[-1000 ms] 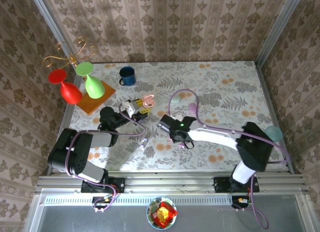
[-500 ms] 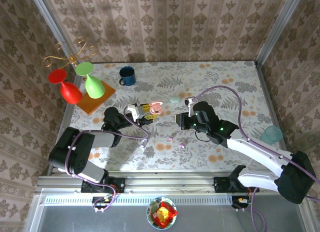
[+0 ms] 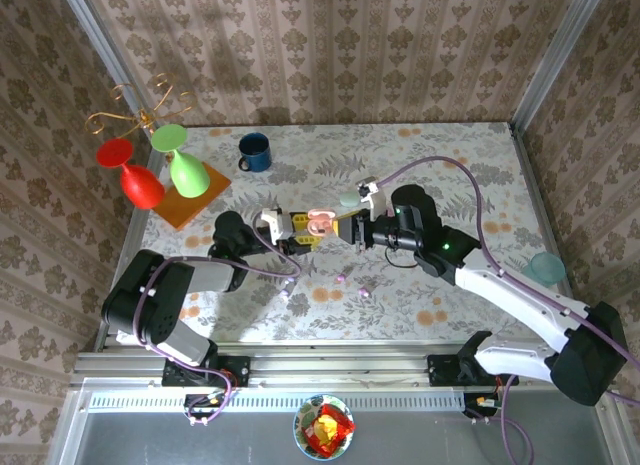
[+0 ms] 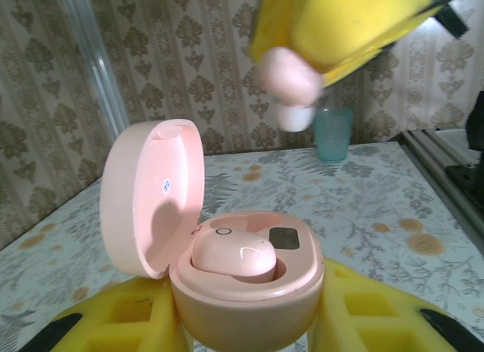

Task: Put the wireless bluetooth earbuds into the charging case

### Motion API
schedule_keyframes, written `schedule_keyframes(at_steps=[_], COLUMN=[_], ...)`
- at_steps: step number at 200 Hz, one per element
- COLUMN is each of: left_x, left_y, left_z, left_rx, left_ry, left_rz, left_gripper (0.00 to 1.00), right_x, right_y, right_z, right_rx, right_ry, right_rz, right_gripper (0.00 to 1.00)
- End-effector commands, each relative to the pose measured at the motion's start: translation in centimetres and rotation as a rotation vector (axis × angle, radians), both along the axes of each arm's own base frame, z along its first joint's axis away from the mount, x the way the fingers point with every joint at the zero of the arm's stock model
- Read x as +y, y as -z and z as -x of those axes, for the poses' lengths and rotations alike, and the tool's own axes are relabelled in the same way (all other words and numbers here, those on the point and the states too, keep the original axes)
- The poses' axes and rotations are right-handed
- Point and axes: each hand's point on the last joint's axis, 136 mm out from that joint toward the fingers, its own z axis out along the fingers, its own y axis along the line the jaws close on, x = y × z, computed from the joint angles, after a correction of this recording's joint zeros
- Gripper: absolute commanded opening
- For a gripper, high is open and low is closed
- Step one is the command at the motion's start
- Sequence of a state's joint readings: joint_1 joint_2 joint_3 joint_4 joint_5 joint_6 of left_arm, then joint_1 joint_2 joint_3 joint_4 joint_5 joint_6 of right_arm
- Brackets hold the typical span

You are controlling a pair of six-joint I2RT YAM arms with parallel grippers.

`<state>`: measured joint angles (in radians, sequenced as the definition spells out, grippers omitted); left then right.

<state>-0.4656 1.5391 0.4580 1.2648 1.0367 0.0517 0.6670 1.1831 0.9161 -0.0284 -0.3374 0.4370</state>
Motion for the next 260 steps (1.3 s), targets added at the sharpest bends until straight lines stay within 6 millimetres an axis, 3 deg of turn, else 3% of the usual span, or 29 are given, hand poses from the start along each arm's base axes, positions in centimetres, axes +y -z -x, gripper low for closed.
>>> schedule_keyframes(at_steps=[1, 116, 196, 255, 260], left_x=[-0.6, 0.2, 0.4, 0.5, 1.1], left_y=[-1.2, -1.5, -1.7, -1.5, -1.5], left_z=[1.1, 0.0, 0.6, 0.6, -0.2], left_rx=[-0.026, -0.053, -0.061, -0.064, -0.064], left_ry=[0.082, -0.009, 0.000, -0.013, -0.042], left_rz=[0.019, 0.028, 0.030, 0.028, 0.027], left_gripper=[0.26, 0.27, 0.27, 0.27, 0.27], right_x=[0.6, 0.8, 0.7, -0.2, -0.3], right_y=[-0.5, 1.8, 3.1, 1.6, 1.4], right_z=[-0.2, -0.6, -1.4, -1.6, -1.5], right_rx=[-0.025, 0.033, 0.057, 0.018, 0.011], right_ry=[-0.040, -0.044, -0.009, 0.037, 0.041], right_rz=[0.024, 0.081, 0.116, 0.101, 0.096], right_gripper=[0.16, 0.15, 0.18, 0.40, 0.42])
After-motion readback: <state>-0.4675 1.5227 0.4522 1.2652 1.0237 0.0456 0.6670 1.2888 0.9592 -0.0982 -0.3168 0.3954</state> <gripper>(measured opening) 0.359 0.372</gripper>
